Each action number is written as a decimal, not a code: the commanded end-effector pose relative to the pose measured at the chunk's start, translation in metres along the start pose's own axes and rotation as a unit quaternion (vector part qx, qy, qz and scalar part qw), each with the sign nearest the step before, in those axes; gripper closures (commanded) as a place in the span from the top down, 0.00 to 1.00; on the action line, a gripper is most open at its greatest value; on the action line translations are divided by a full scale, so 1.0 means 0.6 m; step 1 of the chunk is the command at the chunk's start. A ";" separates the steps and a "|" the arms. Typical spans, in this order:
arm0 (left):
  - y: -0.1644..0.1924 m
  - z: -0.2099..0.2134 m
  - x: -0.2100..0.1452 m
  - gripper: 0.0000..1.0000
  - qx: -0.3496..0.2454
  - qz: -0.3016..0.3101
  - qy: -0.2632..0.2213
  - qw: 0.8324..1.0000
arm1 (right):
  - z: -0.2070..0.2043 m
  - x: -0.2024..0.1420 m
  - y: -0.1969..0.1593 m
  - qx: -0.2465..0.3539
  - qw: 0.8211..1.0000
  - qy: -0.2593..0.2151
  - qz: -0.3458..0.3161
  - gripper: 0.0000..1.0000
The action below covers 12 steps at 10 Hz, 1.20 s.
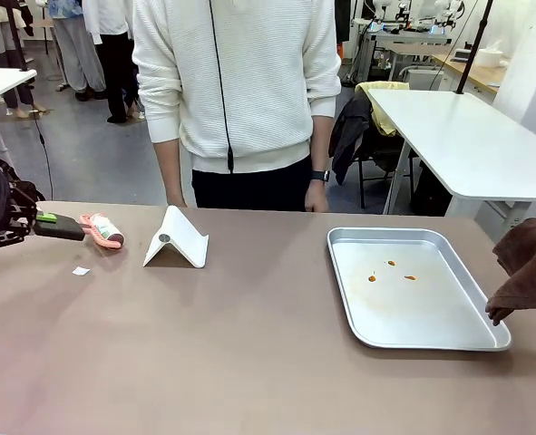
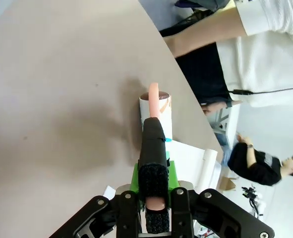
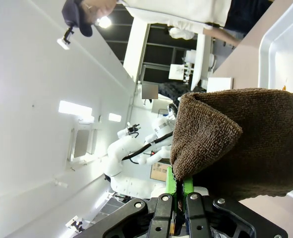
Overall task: Clean the surface of the table.
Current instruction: If a person points to the right, clean the right side of the table with your right hand, and if they point to the left, clean the left side with your left hand.
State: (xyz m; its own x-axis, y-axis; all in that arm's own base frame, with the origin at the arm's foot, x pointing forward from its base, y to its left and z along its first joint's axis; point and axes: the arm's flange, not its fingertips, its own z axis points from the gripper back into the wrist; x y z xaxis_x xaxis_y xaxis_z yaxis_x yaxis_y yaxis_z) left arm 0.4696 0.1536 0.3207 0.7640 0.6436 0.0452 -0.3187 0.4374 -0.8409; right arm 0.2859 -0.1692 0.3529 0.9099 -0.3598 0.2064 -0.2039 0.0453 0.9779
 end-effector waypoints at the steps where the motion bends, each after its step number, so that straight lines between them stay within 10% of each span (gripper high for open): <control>1: -0.018 0.038 -0.001 0.22 -0.071 0.005 0.008 0.997 | 0.001 0.000 0.013 -0.001 1.000 0.003 -0.010 0.00; 5: -0.032 0.178 -0.054 0.22 -0.183 -0.034 0.058 0.981 | 0.001 0.000 0.013 -0.001 1.000 0.003 -0.010 0.00; 12: 0.130 0.354 -0.128 0.22 -0.183 -0.095 0.250 0.946 | 0.001 0.000 0.013 -0.001 1.000 0.003 -0.010 0.00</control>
State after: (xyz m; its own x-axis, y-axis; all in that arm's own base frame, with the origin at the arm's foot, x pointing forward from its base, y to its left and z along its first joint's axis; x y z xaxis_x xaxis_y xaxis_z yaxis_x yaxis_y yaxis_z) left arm 0.2655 0.2540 0.3703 0.9816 0.1909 0.0115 -0.0295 0.2106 -0.9771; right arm 0.2857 -0.1693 0.3529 0.9098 -0.3602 0.2063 -0.2038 0.0453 0.9780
